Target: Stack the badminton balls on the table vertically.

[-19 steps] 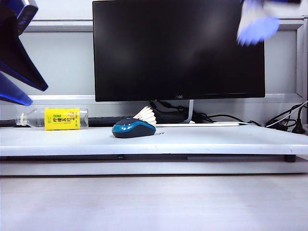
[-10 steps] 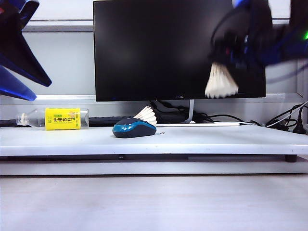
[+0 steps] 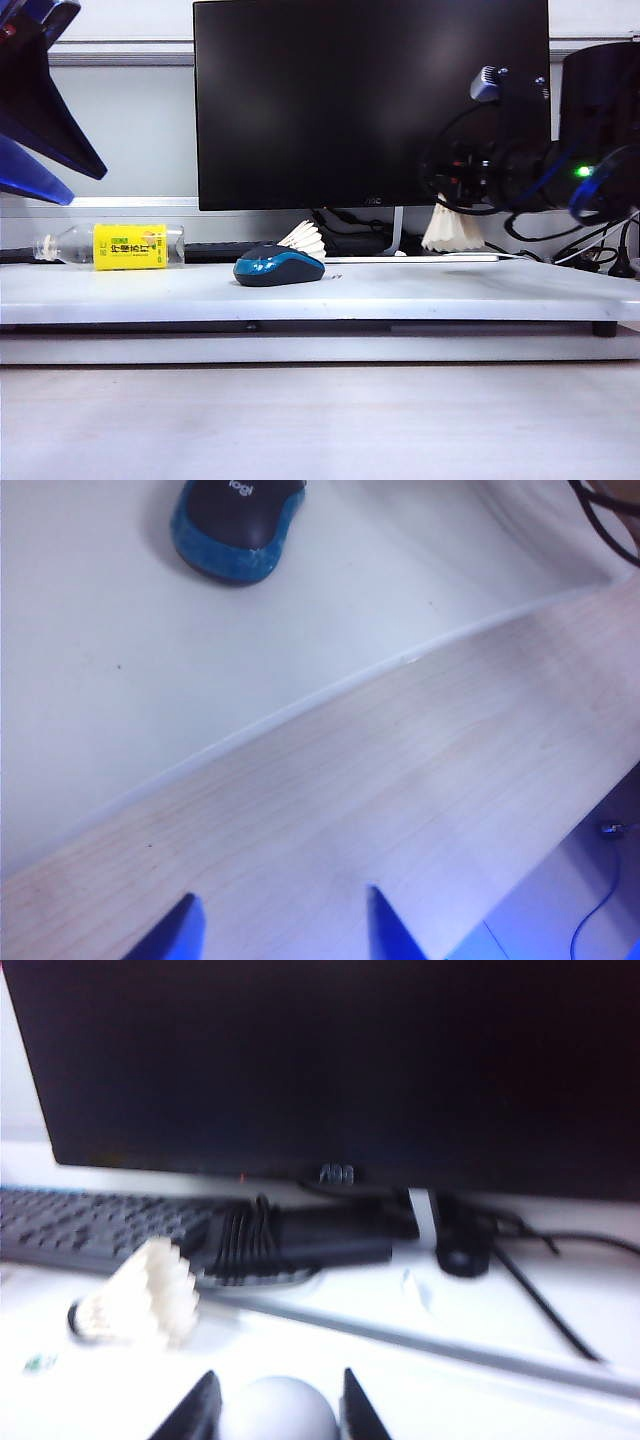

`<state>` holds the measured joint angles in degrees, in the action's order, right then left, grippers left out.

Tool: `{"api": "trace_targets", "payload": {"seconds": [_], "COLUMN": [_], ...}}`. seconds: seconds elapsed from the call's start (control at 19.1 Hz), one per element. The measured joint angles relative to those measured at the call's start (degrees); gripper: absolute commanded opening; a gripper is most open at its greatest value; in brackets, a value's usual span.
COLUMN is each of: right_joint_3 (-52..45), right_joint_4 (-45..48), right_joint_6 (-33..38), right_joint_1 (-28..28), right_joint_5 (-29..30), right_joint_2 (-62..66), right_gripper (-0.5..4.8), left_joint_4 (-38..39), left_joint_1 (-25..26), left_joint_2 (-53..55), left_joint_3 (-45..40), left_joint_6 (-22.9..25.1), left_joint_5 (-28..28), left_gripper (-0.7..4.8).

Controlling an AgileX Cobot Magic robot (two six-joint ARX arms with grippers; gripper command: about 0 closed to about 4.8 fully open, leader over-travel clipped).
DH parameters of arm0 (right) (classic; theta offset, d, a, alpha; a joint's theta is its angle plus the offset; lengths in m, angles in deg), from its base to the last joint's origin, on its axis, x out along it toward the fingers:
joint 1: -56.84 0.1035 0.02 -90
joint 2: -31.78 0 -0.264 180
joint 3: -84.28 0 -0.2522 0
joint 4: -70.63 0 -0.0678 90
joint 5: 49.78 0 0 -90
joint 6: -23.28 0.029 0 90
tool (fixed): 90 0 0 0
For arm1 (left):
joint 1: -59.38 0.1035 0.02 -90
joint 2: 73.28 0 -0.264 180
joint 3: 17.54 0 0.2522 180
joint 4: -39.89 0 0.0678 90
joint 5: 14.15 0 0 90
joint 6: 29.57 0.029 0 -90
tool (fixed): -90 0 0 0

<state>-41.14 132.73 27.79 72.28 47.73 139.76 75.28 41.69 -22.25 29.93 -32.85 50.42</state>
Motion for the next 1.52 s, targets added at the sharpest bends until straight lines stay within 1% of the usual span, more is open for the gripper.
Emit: {"api": "trace_targets", "payload": {"seconds": [0.26,0.47,0.58,0.79,0.84,0.89,1.0,1.1,1.15,1.26,1.31,1.36,1.42,1.47,1.52], "right_joint_3": [1.49,1.51,1.53,1.51,1.51,1.51,1.49,1.44,1.46,2.56,3.72,5.07,6.32,7.82,8.74], "right_joint_4": [-4.68,-4.26,-3.85,-4.81,-4.81,-4.74,-3.15,-0.59,-2.16,-11.08,-17.84,-26.05,-31.61,-36.79,-39.43], "right_joint_6": [0.0,0.0,0.0,0.0,0.02,0.0,0.17,0.15,0.15,0.11,-0.13,-1.14,-1.53,-1.64,-1.7], "right_joint_1": [0.0,0.0,0.0,0.0,0.0,0.0,0.0,-0.02,-0.02,-0.02,-0.02,-0.02,-0.02,-0.02,-0.02], "right_joint_5": [0.0,0.0,0.02,0.02,0.04,0.04,0.96,4.17,5.18,9.11,11.89,15.15,17.27,19.39,20.37], "right_joint_2": [0.55,2.12,2.38,2.56,2.56,2.56,2.62,1.4,-0.74,-5.57,-7.91,-10.49,-12.26,-14.29,-15.37], "right_gripper": [1.39,1.4,1.79,1.86,2.42,2.7,2.7,2.74,2.74,2.74,2.74,2.74,2.74,2.74,2.74], "left_joint_4": [-0.13,-0.2,-0.2,-0.22,-0.22,-0.22,-0.22,-0.24,-0.31,-1.99,-3.76,-7.69,-10.58,-13.05,-14.36], "left_joint_1": [0.0,0.0,0.0,0.0,0.0,0.0,0.0,0.0,0.02,0.0,0.0,0.0,0.0,0.0,0.0], "left_joint_2": [0.0,0.0,0.0,0.0,0.0,0.0,0.0,0.0,0.0,0.0,0.0,0.0,0.0,0.0,0.02], "left_joint_3": [0.0,0.0,0.0,0.0,0.0,0.0,0.0,0.0,0.0,0.0,0.0,0.0,0.0,0.0,0.0], "left_joint_6": [-0.15,-0.15,-0.15,-0.15,-0.15,-0.15,-0.15,-0.15,-0.15,-0.15,-0.15,-0.17,-0.72,-2.45,-3.98], "left_joint_5": [1.46,1.49,1.46,1.46,1.46,1.46,1.46,1.46,1.46,1.46,1.46,1.62,2.73,4.81,6.03], "left_gripper": [2.2,2.2,2.2,2.2,2.2,2.2,2.2,2.2,2.2,2.2,2.2,2.2,2.2,2.2,2.2]}}
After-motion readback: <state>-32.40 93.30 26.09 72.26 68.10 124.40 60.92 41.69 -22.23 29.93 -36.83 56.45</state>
